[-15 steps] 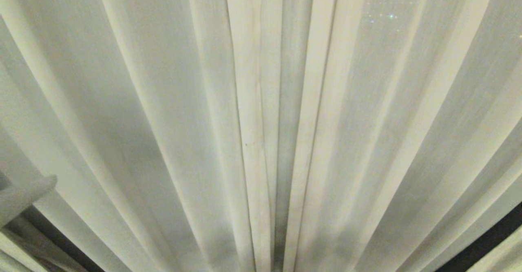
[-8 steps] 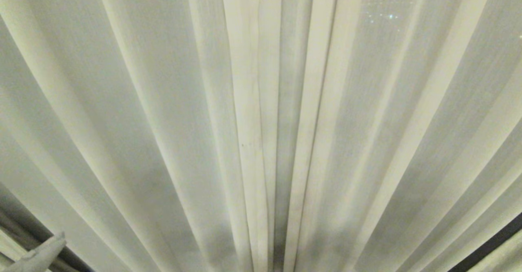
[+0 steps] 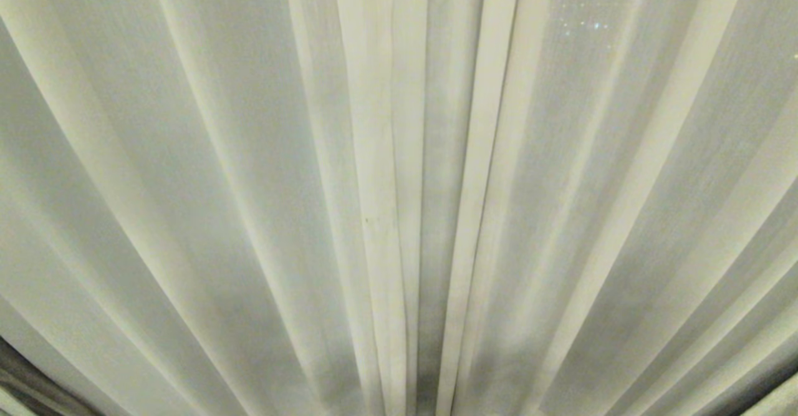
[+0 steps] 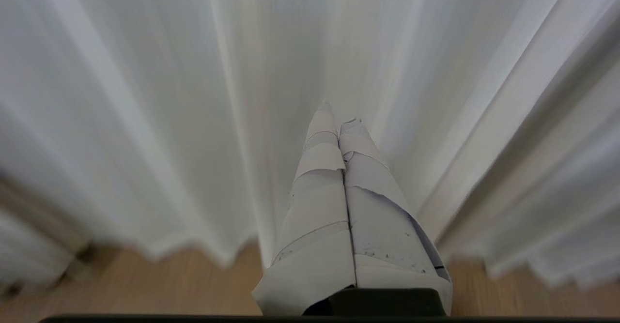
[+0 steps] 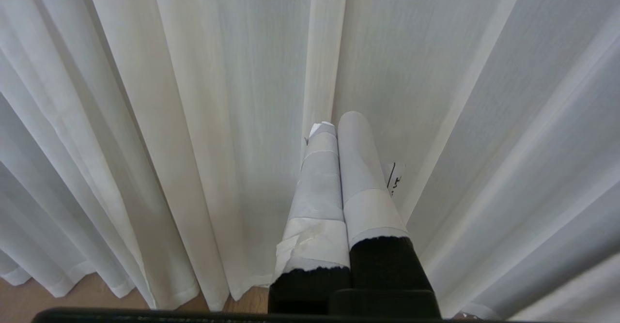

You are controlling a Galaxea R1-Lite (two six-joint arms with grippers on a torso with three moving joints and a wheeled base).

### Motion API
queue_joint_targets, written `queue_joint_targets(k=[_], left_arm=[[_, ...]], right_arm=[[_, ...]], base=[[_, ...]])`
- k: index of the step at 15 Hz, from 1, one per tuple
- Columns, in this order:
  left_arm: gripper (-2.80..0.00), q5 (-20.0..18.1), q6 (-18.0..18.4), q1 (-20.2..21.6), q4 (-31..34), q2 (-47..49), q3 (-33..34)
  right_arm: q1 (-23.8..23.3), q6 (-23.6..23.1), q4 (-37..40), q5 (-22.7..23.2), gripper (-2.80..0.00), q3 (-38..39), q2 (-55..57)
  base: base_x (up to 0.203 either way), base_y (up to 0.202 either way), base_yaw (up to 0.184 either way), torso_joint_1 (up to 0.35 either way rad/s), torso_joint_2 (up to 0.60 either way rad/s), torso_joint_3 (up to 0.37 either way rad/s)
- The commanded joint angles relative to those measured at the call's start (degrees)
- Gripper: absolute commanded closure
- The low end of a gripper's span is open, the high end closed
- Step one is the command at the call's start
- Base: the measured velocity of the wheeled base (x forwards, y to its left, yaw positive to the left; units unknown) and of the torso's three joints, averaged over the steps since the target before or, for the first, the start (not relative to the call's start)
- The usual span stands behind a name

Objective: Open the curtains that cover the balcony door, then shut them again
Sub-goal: Pull the outer curtains open on both sides

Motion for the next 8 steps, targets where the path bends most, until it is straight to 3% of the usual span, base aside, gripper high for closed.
queue_joint_targets(k=[1, 8], left_arm=[[0.0, 0.18, 0.01, -0.46, 0.15, -8.85, 0.02], [0.0, 0.22, 0.06, -0.66, 0.3, -9.2, 0.02]], right_arm=[[0.02, -0.04, -0.01, 0.03, 0.0, 0.01, 0.09], [0.02, -0.04, 0.03, 0.03, 0.0, 0.01, 0.05]], base=[[0.0, 0.0, 0.0, 0.0, 0.0, 0.0], [0.0, 0.0, 0.0, 0.0, 0.0, 0.0]])
